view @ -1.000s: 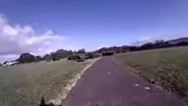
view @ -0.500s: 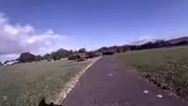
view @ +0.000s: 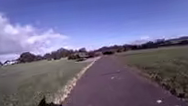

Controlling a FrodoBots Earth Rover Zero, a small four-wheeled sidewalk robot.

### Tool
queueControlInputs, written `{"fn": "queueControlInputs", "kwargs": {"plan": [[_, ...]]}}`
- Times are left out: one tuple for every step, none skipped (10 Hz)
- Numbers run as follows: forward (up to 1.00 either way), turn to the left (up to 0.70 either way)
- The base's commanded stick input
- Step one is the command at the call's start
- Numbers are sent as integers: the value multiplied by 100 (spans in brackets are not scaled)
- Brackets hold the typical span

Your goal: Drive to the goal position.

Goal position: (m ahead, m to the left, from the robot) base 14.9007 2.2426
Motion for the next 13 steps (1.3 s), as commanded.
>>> {"fn": "queueControlInputs", "kwargs": {"plan": [[70,1],[70,1],[70,1],[70,1],[70,0],[70,0],[70,0],[70,-13],[70,-14],[70,-14],[70,-14],[70,-14],[70,-14]]}}
